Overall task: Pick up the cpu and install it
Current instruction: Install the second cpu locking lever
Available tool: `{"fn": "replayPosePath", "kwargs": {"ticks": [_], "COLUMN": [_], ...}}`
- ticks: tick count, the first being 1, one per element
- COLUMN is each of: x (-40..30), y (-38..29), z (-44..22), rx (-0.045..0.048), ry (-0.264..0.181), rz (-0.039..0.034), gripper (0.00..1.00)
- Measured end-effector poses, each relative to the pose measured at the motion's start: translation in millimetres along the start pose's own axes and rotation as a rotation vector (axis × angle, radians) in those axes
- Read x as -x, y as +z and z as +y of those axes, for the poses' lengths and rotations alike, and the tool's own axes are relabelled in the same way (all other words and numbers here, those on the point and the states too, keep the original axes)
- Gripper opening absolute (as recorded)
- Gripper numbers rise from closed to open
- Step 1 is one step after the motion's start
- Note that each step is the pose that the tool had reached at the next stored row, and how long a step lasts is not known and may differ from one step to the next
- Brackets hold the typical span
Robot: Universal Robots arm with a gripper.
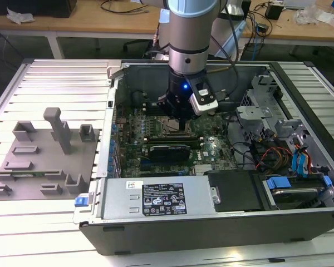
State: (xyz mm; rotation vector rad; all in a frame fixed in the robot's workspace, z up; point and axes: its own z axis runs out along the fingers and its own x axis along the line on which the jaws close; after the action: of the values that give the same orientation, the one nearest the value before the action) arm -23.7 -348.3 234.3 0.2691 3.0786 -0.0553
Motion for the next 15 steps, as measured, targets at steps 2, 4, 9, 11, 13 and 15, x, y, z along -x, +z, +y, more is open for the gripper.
{"fn": "replayPosePath", "kwargs": {"ticks": [2,4,9,11,13,15], "x": [0.2,-0.2,-0.9,-1.1,-1.1,-1.2], "y": [0.4,0.8,2.7,3.0,3.1,3.1], "z": [-1.4,-1.8,-2.0,-1.9,-1.9,-2.0], "rx": [0.0002,0.0000,0.0014,0.0031,0.0033,0.0033], "ry": [0.000,0.000,-0.041,-0.069,-0.071,-0.071], "rz": [0.0000,0.0000,-0.0012,-0.0022,-0.0023,-0.0023], "gripper": [0.11,0.11,0.11,0.11,0.11,0.11]}}
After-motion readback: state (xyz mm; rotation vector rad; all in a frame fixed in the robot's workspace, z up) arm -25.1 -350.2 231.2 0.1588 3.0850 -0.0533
